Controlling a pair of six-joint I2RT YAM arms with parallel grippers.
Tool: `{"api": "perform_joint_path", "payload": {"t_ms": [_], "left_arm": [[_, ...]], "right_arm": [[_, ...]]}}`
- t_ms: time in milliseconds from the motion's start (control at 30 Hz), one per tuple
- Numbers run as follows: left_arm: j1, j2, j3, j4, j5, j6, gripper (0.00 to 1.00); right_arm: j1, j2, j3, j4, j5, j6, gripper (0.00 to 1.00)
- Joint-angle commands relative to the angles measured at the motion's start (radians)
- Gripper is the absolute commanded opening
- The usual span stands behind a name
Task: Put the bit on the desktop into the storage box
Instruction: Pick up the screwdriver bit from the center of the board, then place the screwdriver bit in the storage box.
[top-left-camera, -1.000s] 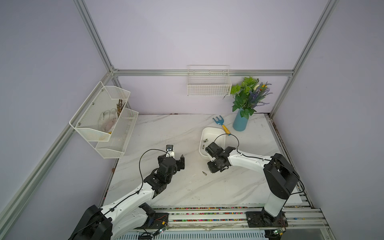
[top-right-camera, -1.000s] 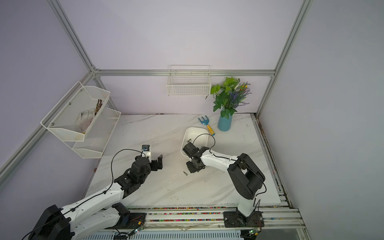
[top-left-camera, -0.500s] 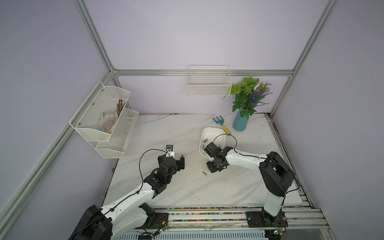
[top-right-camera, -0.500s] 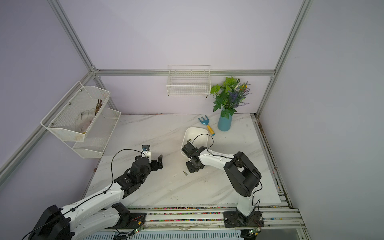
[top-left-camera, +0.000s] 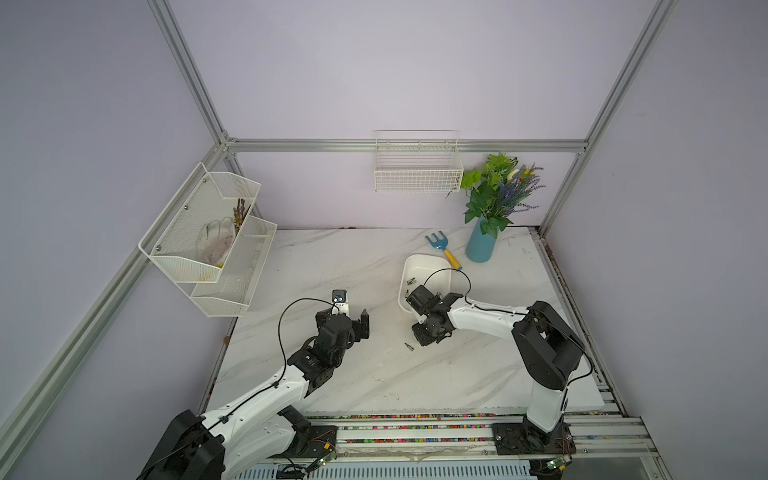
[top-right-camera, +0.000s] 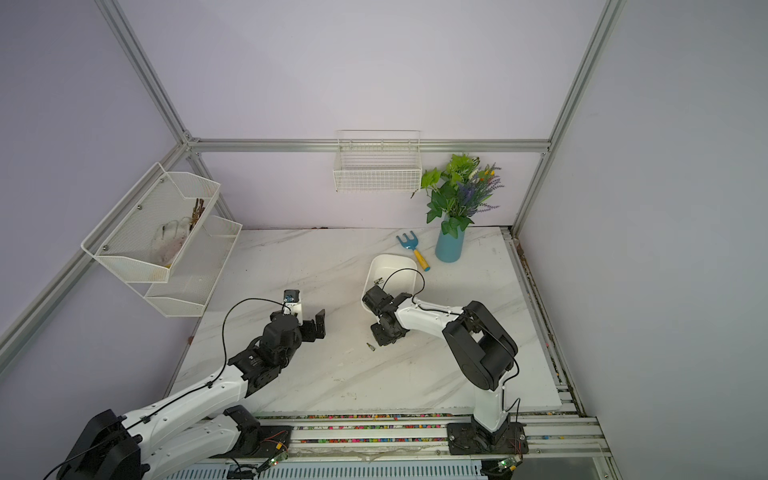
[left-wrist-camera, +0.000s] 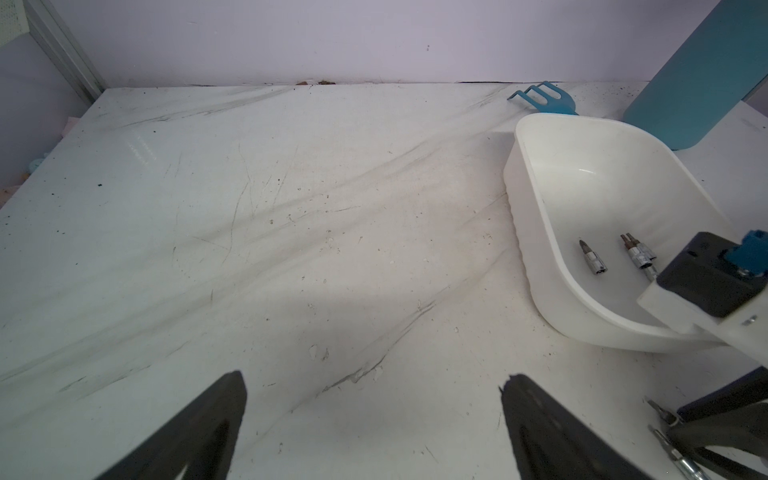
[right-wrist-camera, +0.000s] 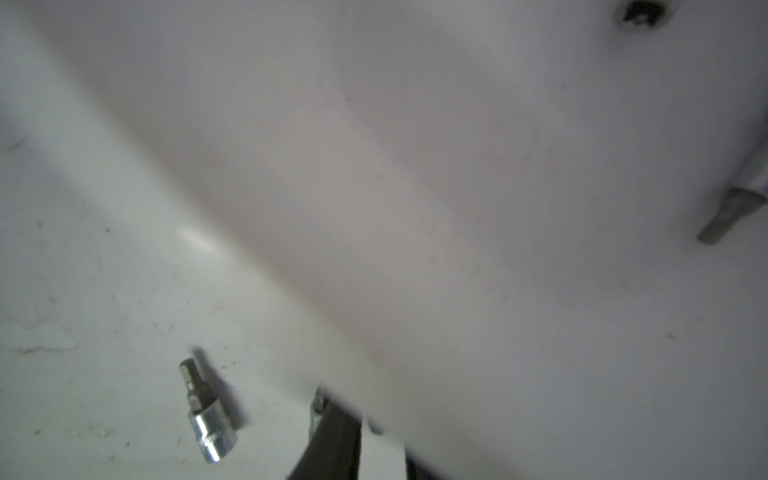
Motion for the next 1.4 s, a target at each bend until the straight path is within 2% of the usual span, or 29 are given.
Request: {"api": "perform_joint_path", "payload": {"t_ms": [0,400,833,1067,1367], "left_arm": [[0.004,-0.003,0.014,0.041,-0.012,0.006,1.00],[0.005,-0.004,0.013,0.039,-0.013,0.006,1.00],[0.005,-0.003,0.012,0.041,-0.012,0.005,1.00],[0.005,-0.001,0.011,0.043,-0.007,0.004,1.00],[0.005,-0.006,0.013,0.041,0.003,0.005,1.00]], "right_arm": [[0.005,0.021,0.028,-0.014,0.005,-0.001,0.23],[0.005,0.053,0.038,-0.064,0.012,0.016,0.15],[0.006,-0.122,0.040,-0.086,0.026,0.037,0.13],[-0.002,-0.192,0.085,-0.079,0.140,0.056,0.13],[-0.099,-0.105,0.199,0.061,0.168,0.061,0.11]]}}
